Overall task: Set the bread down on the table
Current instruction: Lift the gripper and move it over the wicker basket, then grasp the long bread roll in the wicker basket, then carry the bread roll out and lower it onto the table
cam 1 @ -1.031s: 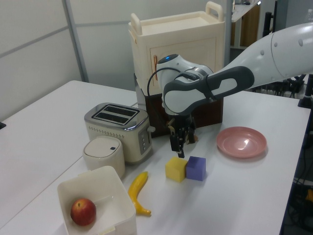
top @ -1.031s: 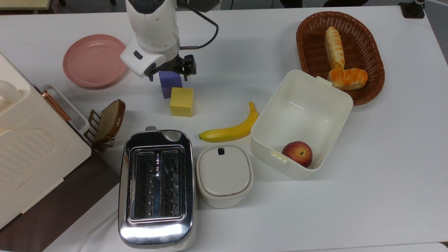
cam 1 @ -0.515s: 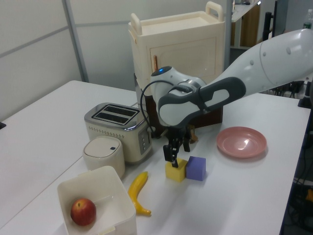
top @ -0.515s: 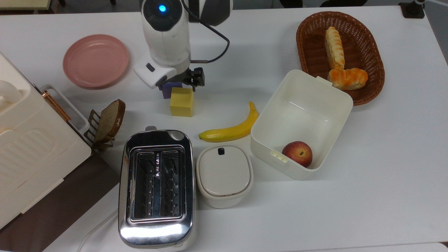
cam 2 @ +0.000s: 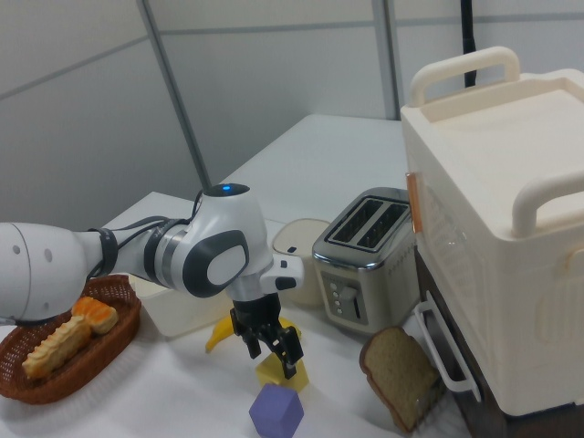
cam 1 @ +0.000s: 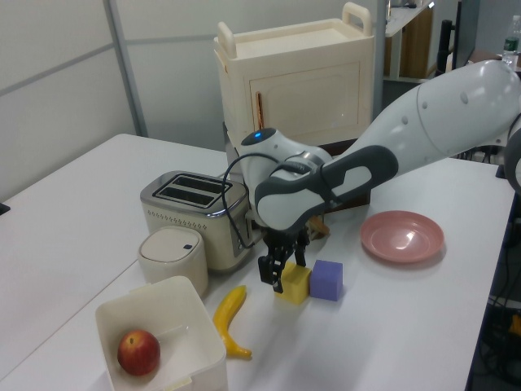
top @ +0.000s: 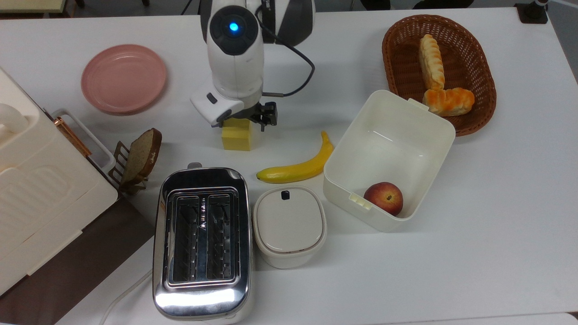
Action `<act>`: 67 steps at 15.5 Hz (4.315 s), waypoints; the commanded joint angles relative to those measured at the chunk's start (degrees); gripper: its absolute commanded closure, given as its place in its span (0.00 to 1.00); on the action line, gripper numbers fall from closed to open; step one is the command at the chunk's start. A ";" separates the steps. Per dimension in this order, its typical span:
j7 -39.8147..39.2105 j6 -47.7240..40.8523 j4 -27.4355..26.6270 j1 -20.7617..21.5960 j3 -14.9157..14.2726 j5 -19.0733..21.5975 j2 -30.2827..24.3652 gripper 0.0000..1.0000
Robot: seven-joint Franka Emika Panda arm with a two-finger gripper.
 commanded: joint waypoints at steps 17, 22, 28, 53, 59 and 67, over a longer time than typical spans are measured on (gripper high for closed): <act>2.28 -15.33 7.86 6.24 -0.58 -0.28 -4.35 0.00; 14.76 -14.72 7.87 18.19 -0.49 1.20 -3.56 0.00; 24.08 -15.25 7.70 31.65 -0.40 3.94 -3.65 0.00; 33.77 -17.77 12.18 38.28 -0.93 4.46 -3.90 1.00; 16.48 -26.84 10.69 22.11 -1.11 7.45 -8.92 1.00; 9.06 -18.60 6.90 13.56 -1.37 6.31 -1.81 0.73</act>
